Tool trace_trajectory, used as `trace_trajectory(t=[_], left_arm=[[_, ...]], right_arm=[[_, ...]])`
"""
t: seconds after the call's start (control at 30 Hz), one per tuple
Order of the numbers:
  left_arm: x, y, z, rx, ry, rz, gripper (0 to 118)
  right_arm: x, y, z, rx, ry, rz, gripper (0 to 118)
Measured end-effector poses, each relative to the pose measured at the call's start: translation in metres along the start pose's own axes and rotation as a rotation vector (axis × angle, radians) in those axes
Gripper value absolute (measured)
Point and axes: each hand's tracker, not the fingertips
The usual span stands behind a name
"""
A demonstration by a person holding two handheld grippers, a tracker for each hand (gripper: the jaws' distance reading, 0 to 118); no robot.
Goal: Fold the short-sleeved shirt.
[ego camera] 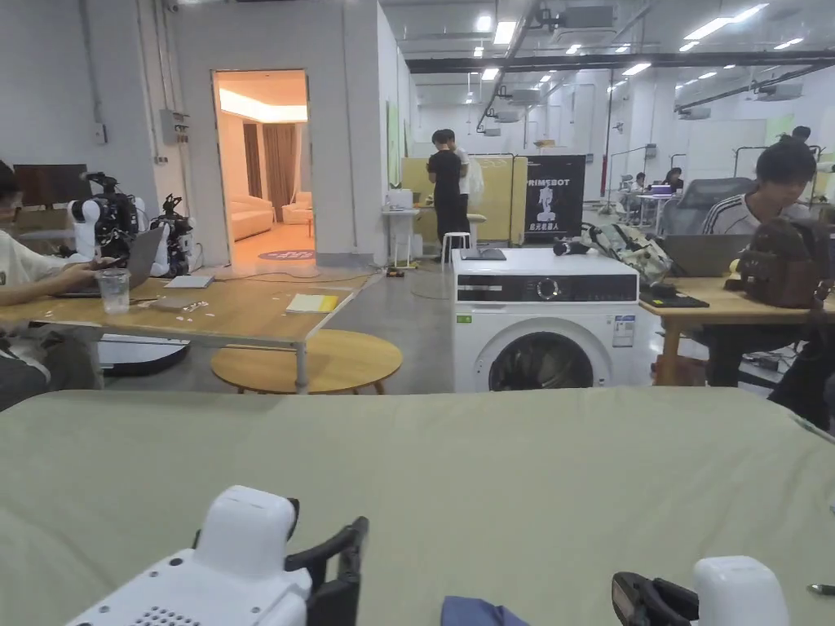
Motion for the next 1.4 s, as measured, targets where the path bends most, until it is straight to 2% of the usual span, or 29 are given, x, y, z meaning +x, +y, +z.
trace_trajectory(t=[0.03, 0.07, 0.1, 0.13, 0.27, 0.47, 0.63, 0.73, 0.77, 0.83, 0.97, 1.07, 1.17, 1.27, 1.33, 1.4], left_arm=[[-0.007, -0.003, 0.009, 0.003, -0.015, 0.016, 57], [-0.014, -0.007, 0.018, 0.032, -0.011, 0.048, 41], [-0.017, -0.012, 0.025, 0.025, 0.013, 0.064, 15], [-0.026, -0.015, 0.037, 0.068, 0.053, 0.070, 0], [-0.042, -0.021, 0.046, 0.015, 0.077, 0.057, 0], [-0.074, -0.026, 0.034, -0.091, 0.058, 0.161, 0], [-0.133, -0.040, -0.016, -0.345, 0.070, 0.268, 2], [-0.168, -0.067, -0.053, -0.497, 0.063, 0.393, 70], [-0.154, -0.089, -0.067, -0.550, 0.080, 0.400, 84], [-0.163, -0.109, -0.087, -0.648, 0.147, 0.381, 84], [-0.168, -0.147, -0.106, -0.760, 0.142, 0.461, 82], [-0.183, -0.171, -0.119, -0.788, 0.170, 0.490, 60], [-0.174, -0.184, -0.121, -0.844, 0.192, 0.479, 60], [-0.160, -0.180, -0.123, -0.830, 0.211, 0.432, 57], [-0.154, -0.178, -0.119, -0.857, 0.199, 0.341, 52], [-0.150, -0.174, -0.120, -0.858, 0.199, 0.340, 40]], right_arm=[[-0.002, -0.002, -0.002, -0.002, 0.012, -0.003, 0], [-0.006, -0.005, -0.003, -0.005, 0.016, -0.006, 0], [-0.009, -0.007, -0.003, -0.009, 0.020, -0.006, 0], [-0.013, -0.010, -0.003, -0.011, 0.018, 0.003, 0], [-0.019, -0.014, -0.001, -0.010, 0.039, 0.027, 0], [-0.011, -0.017, 0.003, -0.022, 0.046, -0.016, 0], [0.002, -0.028, 0.009, -0.038, 0.032, -0.056, 0], [0.011, -0.039, 0.011, -0.058, 0.029, -0.093, 0], [0.014, -0.043, 0.012, -0.063, 0.025, -0.095, 0], [0.021, -0.051, 0.012, -0.081, 0.015, -0.092, 0], [0.035, -0.058, 0.015, -0.110, -0.026, -0.114, 0], [0.048, -0.061, 0.019, -0.117, -0.044, -0.166, 0], [0.055, -0.062, 0.023, -0.124, -0.061, -0.203, 0], [0.056, -0.063, 0.029, -0.130, -0.083, -0.196, 0], [0.059, -0.065, 0.031, -0.145, -0.102, -0.188, 0], [0.065, -0.070, 0.033, -0.170, -0.129, -0.210, 0]])
